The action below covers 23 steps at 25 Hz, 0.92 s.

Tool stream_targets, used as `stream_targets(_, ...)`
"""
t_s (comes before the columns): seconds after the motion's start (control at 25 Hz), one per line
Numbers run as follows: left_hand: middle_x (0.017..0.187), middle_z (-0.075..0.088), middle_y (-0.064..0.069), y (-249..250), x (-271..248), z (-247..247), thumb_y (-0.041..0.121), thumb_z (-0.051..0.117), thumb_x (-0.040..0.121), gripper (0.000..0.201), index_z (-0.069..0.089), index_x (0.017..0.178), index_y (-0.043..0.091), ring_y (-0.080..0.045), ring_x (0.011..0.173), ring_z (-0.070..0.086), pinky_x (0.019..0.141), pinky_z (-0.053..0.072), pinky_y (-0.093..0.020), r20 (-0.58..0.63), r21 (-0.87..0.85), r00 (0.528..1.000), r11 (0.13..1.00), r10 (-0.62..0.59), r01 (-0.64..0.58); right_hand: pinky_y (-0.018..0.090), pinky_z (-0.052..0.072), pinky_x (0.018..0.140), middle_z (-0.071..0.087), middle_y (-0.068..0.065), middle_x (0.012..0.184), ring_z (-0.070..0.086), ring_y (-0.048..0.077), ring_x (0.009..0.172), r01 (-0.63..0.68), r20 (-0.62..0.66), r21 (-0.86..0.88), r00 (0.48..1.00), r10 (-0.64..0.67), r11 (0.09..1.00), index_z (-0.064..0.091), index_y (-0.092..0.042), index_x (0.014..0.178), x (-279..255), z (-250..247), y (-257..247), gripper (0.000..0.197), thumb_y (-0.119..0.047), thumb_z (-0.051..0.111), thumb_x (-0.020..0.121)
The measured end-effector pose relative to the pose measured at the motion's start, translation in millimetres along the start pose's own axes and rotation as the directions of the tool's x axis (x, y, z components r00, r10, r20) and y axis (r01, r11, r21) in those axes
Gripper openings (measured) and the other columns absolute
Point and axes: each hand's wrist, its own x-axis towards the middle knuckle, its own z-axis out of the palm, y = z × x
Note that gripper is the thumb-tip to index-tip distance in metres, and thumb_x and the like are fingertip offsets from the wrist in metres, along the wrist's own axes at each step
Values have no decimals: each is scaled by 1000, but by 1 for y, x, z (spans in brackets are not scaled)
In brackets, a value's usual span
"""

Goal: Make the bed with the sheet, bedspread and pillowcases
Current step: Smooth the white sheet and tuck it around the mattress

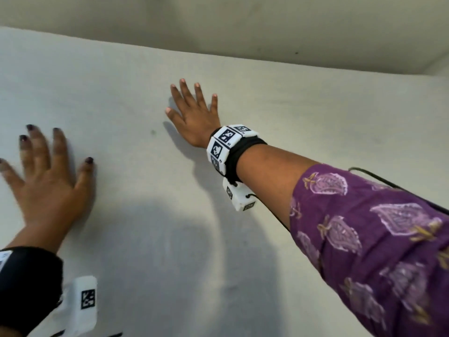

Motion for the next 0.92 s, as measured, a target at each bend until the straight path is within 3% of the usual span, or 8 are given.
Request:
stream_targets(0.04, 162, -4, -7, 66, -9, -10, 61, 29, 91, 73, 6, 153, 31, -25, 150, 0, 116, 3, -53, 58, -4, 996, 998, -69, 69, 56, -11, 114, -10, -5, 161, -13, 24, 147, -50, -5, 2, 999, 50, 999, -1, -26, 153, -6, -3, 25, 60, -49, 18, 101)
stream_targets(0.08, 162, -2, -10, 120, -21, -23, 57, 28, 92, 71, 9, 154, 26, -27, 149, 0, 116, -1, -53, 152, -106, 987, 994, 55, -39, 56, -11, 113, -10, -5, 161, -13, 25, 147, -94, -11, -4, 996, 94, 996, -1, -25, 153, -16, -7, 54, 60, -50, 18, 101)
stream_targets(0.12, 162, -1, -10, 167, -31, -41, 57, 26, 92, 72, 11, 154, 23, -26, 149, 0, 115, -4, -54, 158, -105, 985, 993, 66, -49, 56, -11, 113, -10, -4, 161, -14, 25, 147, -128, -7, -8, 992, 128, 992, -2, -25, 153, -26, -10, 82, 61, -50, 17, 101)
stream_targets(0.36, 162, 0, -8, 291, -81, 35, 61, 19, 92, 73, 10, 153, 23, -27, 149, 2, 115, -1, -62, 262, -72, 958, 992, 116, -100, 57, -10, 114, -13, -6, 160, -15, 27, 146, -113, 45, -73, 992, 117, 991, -2, -28, 153, -59, -14, 205, 60, -50, 16, 101)
stream_targets(0.44, 163, -2, -6, 335, -87, 50, 63, 18, 92, 73, 7, 153, 25, -26, 149, 2, 115, -3, -59, 289, -42, 948, 991, 136, -129, 58, -11, 112, -12, -6, 160, -15, 27, 146, -82, 65, -77, 994, 87, 994, -2, -29, 153, -60, -8, 237, 59, -50, 16, 101)
stream_targets(0.64, 163, 5, -7, 416, -101, 68, 70, 9, 87, 83, 12, 154, 23, -30, 149, 6, 114, 2, -60, 510, 76, 802, 912, 312, -403, 64, -9, 109, -14, -10, 159, -15, 24, 146, -158, 44, -36, 986, 160, 987, -4, -33, 152, -77, -23, 328, 58, -50, 16, 101)
stream_targets(0.8, 162, -12, -1, 488, -119, 81, 75, -2, 77, 90, -1, 154, 29, -24, 149, -11, 113, -5, -61, 626, 45, 735, 929, 259, -367, 65, -8, 108, -16, -10, 159, -15, 24, 146, -360, 28, 44, 933, 359, 932, -5, -34, 152, -122, -37, 430, 59, -51, 19, 100)
stream_targets(0.92, 161, -18, 0, 559, -139, 98, 74, -9, 72, 93, -5, 153, 30, -23, 148, -16, 114, -7, -59, 648, -24, 683, 905, 338, -425, 65, -10, 109, -17, -10, 159, -17, 22, 146, -481, 12, 93, 876, 482, 872, -6, -34, 152, -179, -40, 508, 61, -54, 18, 99)
